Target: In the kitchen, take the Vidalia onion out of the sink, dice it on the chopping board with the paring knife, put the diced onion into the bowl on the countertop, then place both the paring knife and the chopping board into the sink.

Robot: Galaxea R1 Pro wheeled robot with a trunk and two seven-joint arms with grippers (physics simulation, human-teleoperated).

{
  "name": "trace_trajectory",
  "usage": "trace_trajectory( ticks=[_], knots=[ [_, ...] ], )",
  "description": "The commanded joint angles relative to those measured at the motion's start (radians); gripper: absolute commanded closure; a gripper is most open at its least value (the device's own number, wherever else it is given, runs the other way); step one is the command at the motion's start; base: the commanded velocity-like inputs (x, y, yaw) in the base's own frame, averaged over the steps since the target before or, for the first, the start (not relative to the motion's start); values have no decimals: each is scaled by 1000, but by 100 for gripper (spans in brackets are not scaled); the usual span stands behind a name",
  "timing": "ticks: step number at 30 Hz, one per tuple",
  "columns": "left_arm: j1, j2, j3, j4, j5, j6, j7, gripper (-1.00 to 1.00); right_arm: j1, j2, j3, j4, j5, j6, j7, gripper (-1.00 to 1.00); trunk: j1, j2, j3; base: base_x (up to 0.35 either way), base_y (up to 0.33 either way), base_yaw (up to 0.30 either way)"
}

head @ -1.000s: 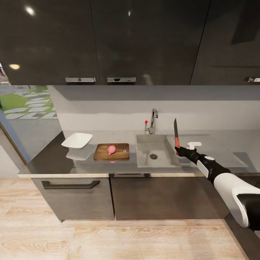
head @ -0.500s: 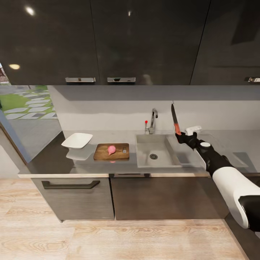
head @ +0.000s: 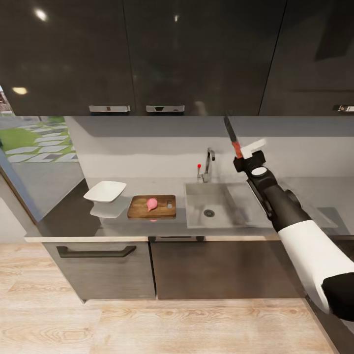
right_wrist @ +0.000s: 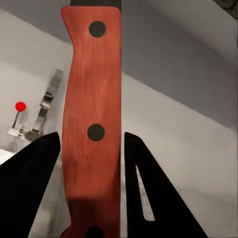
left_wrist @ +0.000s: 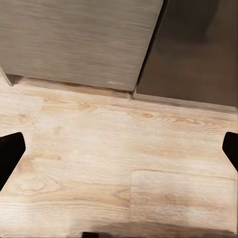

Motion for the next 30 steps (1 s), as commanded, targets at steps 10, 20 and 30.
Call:
trace_trajectory(
  ticks=[10,20,30],
  knots=[
    [-1,0,5,19,-2,-1,-7,-100,127,152,187,-10,146,26,-202,100,1,-2,-2,0,0,0],
    [0,0,3,22,-2,-1,-7,-100,186,211,242,5,163,29,-249,100,1,-2,-2,5,0,0],
    [0,10,0,20,-2,-2,-8,-100,215,223,381,46,162,30,-300,100,1,-2,-2,162,87,0]
  ],
)
